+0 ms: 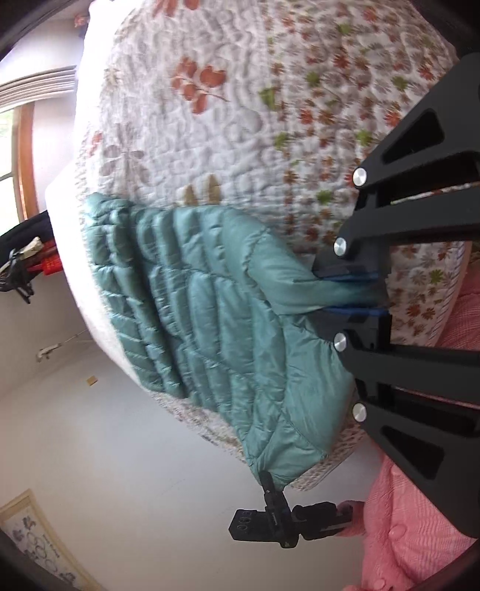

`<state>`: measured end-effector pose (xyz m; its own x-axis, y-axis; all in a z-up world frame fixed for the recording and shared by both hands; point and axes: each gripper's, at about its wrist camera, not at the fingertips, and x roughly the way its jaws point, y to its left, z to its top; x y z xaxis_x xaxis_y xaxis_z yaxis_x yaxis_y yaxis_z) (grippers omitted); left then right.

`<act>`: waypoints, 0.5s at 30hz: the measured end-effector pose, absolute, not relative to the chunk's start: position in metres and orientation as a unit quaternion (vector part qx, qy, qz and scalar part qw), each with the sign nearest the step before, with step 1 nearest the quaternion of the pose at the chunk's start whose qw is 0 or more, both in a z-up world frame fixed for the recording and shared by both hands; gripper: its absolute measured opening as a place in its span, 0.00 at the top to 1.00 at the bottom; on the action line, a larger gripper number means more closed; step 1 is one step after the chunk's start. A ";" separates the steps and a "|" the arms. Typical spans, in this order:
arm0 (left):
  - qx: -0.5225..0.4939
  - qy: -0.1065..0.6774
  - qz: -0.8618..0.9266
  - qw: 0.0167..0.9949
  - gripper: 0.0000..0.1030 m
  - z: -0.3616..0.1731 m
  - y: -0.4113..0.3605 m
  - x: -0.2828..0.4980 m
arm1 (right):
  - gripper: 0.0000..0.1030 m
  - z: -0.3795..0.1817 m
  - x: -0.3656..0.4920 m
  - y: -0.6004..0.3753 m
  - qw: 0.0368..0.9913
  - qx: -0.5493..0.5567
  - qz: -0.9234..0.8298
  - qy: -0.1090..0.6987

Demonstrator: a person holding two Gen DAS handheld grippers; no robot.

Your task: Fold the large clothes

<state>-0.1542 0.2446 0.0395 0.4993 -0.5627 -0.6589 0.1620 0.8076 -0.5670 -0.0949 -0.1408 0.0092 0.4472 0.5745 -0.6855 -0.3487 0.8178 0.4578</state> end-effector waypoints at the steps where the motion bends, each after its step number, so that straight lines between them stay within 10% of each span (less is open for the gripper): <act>1: -0.220 0.446 -0.219 0.839 0.88 0.044 0.244 -0.150 | 0.92 0.015 -0.090 -0.142 0.844 0.126 0.276 0.442; 15: -0.222 0.407 -0.230 0.856 0.88 0.066 0.264 -0.016 | 0.92 0.047 0.053 -0.135 0.829 0.167 0.290 0.448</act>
<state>-0.0161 0.2645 0.0661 0.5624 -0.5747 -0.5945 0.2132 0.7954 -0.5673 0.0535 -0.1348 0.0473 0.4309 0.6304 -0.6457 -0.3310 0.7761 0.5368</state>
